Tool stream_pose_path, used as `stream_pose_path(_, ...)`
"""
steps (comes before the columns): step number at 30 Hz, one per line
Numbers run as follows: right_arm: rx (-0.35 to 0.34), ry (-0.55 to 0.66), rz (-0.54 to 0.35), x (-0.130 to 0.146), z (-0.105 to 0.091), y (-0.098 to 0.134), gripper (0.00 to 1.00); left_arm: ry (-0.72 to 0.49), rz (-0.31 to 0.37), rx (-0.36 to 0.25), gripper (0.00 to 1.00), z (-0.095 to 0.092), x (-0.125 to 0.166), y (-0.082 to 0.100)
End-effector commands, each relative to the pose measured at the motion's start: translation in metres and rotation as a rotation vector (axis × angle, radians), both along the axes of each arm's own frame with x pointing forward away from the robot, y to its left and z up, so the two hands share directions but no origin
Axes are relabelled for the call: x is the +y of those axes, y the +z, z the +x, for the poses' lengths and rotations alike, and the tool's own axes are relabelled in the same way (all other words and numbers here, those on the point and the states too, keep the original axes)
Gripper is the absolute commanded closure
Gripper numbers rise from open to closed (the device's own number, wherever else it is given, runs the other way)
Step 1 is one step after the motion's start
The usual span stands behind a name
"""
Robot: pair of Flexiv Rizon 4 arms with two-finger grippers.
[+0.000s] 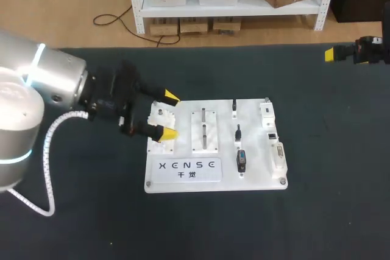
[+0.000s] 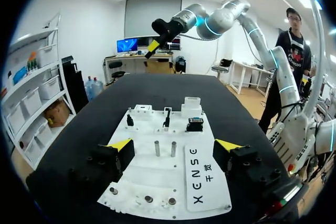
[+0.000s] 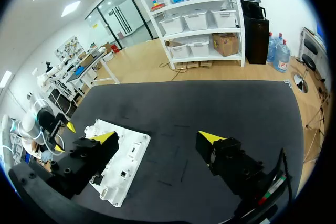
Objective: Insert the Ethernet cable into its matching sockets.
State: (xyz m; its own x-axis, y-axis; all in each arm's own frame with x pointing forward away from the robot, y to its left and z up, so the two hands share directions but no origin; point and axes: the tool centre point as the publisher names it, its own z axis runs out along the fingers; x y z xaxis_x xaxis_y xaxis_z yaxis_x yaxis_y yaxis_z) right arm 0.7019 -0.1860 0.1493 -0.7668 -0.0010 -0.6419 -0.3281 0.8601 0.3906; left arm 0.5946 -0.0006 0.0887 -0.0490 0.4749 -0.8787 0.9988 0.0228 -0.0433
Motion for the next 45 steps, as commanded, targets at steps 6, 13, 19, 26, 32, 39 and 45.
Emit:
stream_pose_path(6, 0.000, -0.001, -0.001, 0.000, 0.000, 0.000, 0.00, 0.049, -0.020, -0.021, 0.00, -0.007, -0.012, -0.023)
stream_pose_path(13, 0.000, -0.001, -0.001, 0.000, 0.000, 0.000, 0.00, 0.019, -0.037, 0.014, 0.00, 0.001, -0.015, -0.030)
stream_pose_path(19, 0.000, -0.001, -0.001, 0.000, 0.000, 0.000, 0.00, 0.019, -0.037, 0.014, 0.00, 0.001, -0.015, -0.030)
stream_pose_path(26, 0.000, -0.001, -0.001, 0.000, 0.000, 0.000, 0.00, 0.019, -0.037, 0.014, 0.00, 0.001, -0.015, -0.030)
stream_pose_path(32, 0.010, -0.056, -0.047, 0.034, -0.002, 0.004, 0.00, 0.019, -0.037, 0.014, 0.00, 0.001, -0.015, -0.030)
stream_pose_path(39, 0.077, -0.090, -0.152, 0.102, -0.010, 0.005, 0.00, 0.019, -0.037, 0.014, 0.00, 0.001, -0.015, -0.030)
stream_pose_path(45, 0.170, -0.155, -0.247, 0.143, -0.022, -0.006, 0.00, 0.019, -0.037, 0.014, 0.00, 0.001, -0.015, -0.030)
